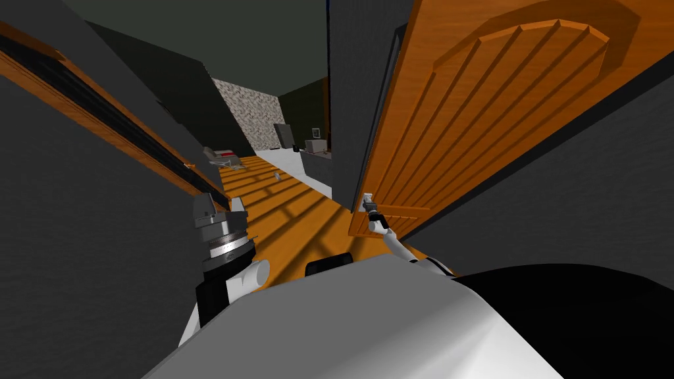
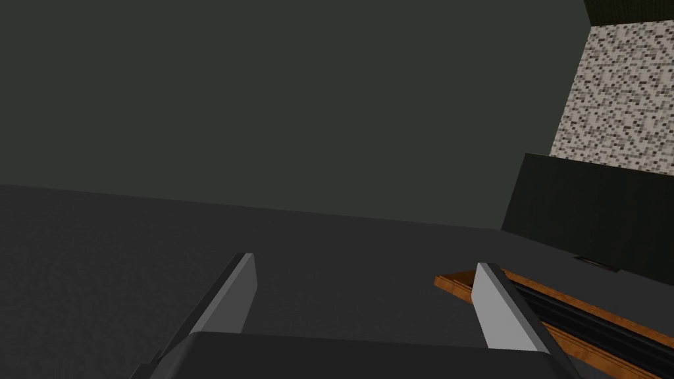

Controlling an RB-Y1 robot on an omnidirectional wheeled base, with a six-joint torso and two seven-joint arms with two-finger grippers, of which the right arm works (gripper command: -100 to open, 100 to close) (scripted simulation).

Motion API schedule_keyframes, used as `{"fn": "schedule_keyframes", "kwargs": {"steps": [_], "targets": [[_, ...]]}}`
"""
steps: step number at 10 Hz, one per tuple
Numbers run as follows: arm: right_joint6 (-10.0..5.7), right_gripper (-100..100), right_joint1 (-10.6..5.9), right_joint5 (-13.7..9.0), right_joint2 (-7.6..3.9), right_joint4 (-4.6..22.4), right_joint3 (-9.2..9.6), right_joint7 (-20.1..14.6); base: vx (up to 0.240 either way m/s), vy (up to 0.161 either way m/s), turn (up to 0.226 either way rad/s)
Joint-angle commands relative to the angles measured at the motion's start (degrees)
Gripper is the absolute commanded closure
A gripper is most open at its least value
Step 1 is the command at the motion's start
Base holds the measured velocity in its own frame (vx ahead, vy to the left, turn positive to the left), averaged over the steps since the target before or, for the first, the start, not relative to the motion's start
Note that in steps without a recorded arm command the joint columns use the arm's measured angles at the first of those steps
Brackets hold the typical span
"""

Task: Pull the door open

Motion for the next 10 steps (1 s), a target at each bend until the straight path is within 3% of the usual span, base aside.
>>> {"fn": "schedule_keyframes", "kwargs": {"steps": [1, 8, 9, 10], "targets": [[-0.2, 100, 0.34, 0.1, -0.61, -0.5, 1.09, -0.8, -0.23, -0.054, 0.096], [-0.88, 100, 2.07, 0.4, -3.52, -2.9, 5.13, -4.2, -0.193, -0.053, 0.101], [-0.65, 100, 1.91, 0.3, -3.25, -2.5, 4.8, -3.8, -0.075, -0.022, 0.029], [-0.84, 100, 2.54, 0.4, -3.94, -3.1, 5.8, -4.6, -0.119, -0.05, 0.096]]}}
